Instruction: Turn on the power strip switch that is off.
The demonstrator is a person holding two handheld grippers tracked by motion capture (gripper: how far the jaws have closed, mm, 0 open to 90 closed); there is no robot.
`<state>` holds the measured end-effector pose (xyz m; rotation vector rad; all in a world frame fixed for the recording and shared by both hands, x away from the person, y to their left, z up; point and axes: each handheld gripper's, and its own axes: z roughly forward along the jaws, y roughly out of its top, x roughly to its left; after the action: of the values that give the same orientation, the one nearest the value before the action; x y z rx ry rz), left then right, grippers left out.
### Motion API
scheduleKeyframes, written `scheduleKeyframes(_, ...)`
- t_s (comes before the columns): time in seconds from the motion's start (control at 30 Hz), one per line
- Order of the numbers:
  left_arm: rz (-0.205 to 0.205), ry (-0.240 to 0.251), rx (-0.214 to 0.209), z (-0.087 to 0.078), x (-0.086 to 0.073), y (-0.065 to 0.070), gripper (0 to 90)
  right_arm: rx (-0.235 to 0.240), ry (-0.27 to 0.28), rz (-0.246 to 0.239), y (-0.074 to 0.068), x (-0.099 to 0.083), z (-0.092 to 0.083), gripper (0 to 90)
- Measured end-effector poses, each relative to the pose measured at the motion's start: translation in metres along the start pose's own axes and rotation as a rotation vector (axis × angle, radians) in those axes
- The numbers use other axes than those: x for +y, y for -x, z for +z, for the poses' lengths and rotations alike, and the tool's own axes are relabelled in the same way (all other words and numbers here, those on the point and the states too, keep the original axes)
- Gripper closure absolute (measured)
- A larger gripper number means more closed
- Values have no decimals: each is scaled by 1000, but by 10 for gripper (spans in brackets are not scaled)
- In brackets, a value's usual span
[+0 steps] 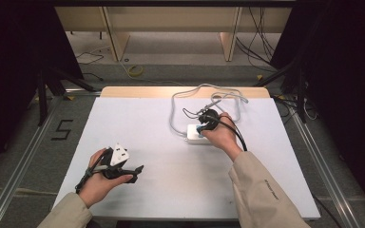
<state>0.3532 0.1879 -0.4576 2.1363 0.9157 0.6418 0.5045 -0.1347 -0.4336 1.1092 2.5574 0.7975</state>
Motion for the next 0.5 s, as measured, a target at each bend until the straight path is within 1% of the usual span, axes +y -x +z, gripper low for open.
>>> scheduleKeyframes(0.2,-1,-2,-1,0,0,0,167,-6,-5,-2,0,1,1,900)
scheduleKeyframes(0.5,-1,-2,-1,0,0,0,167,-12,-29,1,0,1,3,900)
